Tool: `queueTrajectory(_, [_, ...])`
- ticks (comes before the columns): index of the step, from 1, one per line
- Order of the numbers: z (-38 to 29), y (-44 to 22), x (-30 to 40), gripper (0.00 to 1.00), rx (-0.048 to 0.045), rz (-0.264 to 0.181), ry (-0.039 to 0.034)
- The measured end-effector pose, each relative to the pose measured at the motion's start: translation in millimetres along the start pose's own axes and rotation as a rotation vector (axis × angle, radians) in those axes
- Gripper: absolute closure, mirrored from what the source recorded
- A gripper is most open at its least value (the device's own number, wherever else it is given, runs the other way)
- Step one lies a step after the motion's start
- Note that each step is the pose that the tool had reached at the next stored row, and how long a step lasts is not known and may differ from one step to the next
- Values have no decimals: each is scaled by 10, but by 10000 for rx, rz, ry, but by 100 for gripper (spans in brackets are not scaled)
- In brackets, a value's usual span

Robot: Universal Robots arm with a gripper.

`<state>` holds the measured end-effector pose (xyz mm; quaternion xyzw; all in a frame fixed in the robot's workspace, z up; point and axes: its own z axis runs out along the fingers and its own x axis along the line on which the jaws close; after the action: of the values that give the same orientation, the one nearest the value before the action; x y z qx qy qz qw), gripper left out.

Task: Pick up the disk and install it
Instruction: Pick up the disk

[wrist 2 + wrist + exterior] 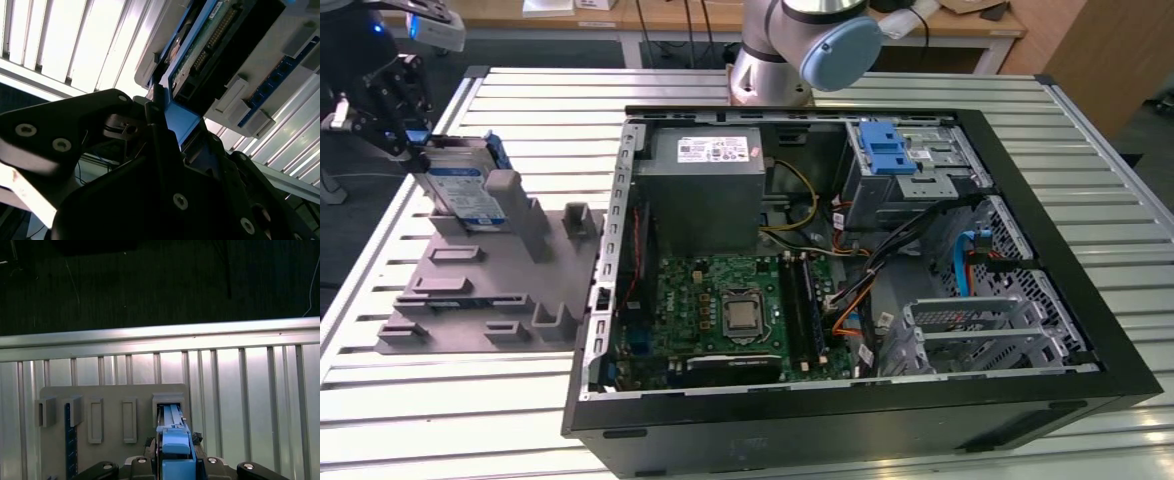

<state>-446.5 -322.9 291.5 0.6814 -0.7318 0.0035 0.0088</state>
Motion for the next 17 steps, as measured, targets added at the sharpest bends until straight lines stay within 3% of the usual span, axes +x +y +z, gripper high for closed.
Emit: queueTrajectory(17, [2, 0, 0, 64, 4, 0, -2])
